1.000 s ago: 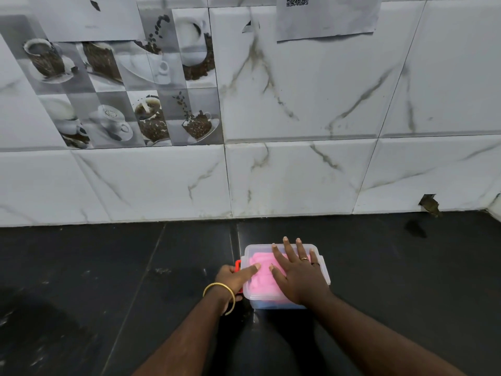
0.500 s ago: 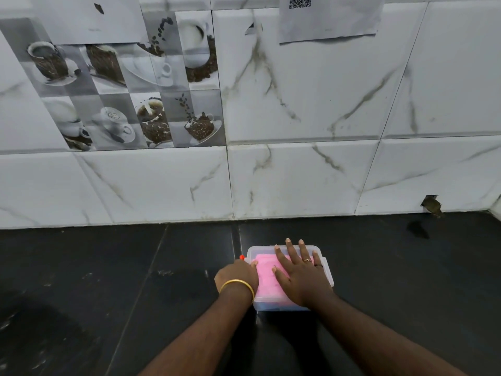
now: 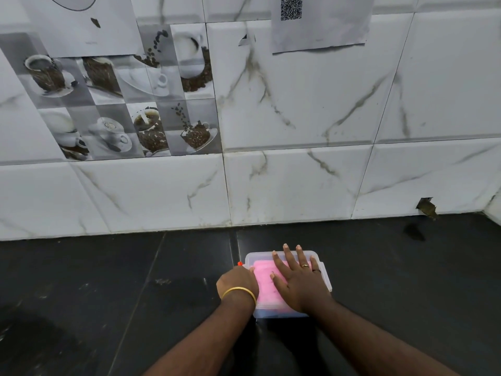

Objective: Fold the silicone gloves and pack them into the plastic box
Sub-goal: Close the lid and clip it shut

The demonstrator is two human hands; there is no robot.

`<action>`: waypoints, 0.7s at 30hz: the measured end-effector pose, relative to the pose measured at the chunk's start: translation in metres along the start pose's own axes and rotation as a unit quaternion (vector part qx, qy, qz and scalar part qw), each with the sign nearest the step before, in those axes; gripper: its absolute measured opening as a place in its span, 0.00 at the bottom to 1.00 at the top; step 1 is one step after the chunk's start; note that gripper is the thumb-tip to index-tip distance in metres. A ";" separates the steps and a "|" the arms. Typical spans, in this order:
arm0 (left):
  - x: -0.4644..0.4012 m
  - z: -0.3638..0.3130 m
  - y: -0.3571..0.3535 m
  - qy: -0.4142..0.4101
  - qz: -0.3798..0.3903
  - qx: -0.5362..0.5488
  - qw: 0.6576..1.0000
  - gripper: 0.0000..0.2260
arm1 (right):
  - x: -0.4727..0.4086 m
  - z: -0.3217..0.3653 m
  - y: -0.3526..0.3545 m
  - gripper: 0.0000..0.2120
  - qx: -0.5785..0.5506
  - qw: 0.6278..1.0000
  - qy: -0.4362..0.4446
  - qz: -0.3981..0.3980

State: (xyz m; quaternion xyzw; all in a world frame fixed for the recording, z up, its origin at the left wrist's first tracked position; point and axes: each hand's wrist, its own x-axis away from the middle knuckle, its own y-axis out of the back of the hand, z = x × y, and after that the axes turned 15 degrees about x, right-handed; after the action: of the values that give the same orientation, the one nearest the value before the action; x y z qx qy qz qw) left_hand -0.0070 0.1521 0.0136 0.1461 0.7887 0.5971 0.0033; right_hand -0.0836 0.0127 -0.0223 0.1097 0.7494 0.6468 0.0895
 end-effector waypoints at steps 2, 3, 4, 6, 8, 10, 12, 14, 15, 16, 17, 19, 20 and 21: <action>0.003 -0.002 0.000 -0.025 0.000 -0.021 0.999 0.13 | 0.000 0.000 0.001 0.30 -0.001 1.000 0.001 -0.001; 0.003 -0.003 0.000 -0.032 0.004 -0.025 0.999 0.12 | 0.000 0.000 0.001 0.30 -0.001 1.000 0.001 -0.002; 0.003 -0.004 -0.001 -0.036 0.008 -0.028 0.999 0.12 | 0.001 0.000 0.001 0.30 -0.001 1.000 0.002 -0.001; 0.002 -0.005 -0.002 -0.046 0.013 -0.035 0.998 0.12 | 0.001 0.000 0.000 0.30 -0.001 1.000 0.003 0.000; 0.001 -0.005 -0.001 -0.058 0.014 -0.042 0.997 0.13 | 0.000 0.000 0.000 0.30 0.001 1.000 0.002 0.000; 0.001 -0.005 -0.002 -0.068 0.014 -0.046 0.997 0.13 | 0.000 0.000 0.000 0.30 0.000 1.000 0.002 0.000; 0.001 -0.005 -0.002 -0.081 0.017 -0.056 0.995 0.14 | 0.001 0.000 0.000 0.30 -0.002 1.000 0.003 0.000; 0.003 -0.007 0.002 -0.090 0.026 -0.093 0.991 0.14 | 0.002 -0.001 0.002 0.30 -0.008 1.000 0.002 -0.003; 0.004 -0.008 0.004 -0.097 0.029 -0.136 0.986 0.14 | 0.002 0.000 0.004 0.30 -0.015 1.000 0.001 -0.012; 0.004 -0.009 0.009 -0.102 0.028 -0.190 0.976 0.15 | 0.002 0.004 0.007 0.29 -0.025 0.999 0.001 -0.021; 0.006 -0.011 0.013 -0.106 0.019 -0.239 0.965 0.17 | 0.002 0.006 0.011 0.29 -0.029 0.999 0.003 -0.027; 0.007 -0.021 0.020 -0.133 0.005 -0.290 0.948 0.21 | 0.008 0.006 0.017 0.27 -0.036 0.998 0.000 -0.046; 0.006 -0.024 0.025 -0.162 0.019 -0.272 0.948 0.23 | 0.010 0.007 0.019 0.26 -0.052 0.996 -0.004 -0.071; 0.010 -0.039 0.024 -0.202 0.059 -0.227 0.951 0.26 | 0.021 -0.007 0.018 0.26 -0.077 0.991 -0.023 -0.105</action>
State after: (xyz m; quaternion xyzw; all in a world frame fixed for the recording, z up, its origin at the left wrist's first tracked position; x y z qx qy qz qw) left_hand -0.0182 0.1233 0.0487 0.3053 0.6051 0.7177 0.1602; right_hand -0.1051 0.0143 -0.0029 0.0386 0.7024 0.6870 0.1822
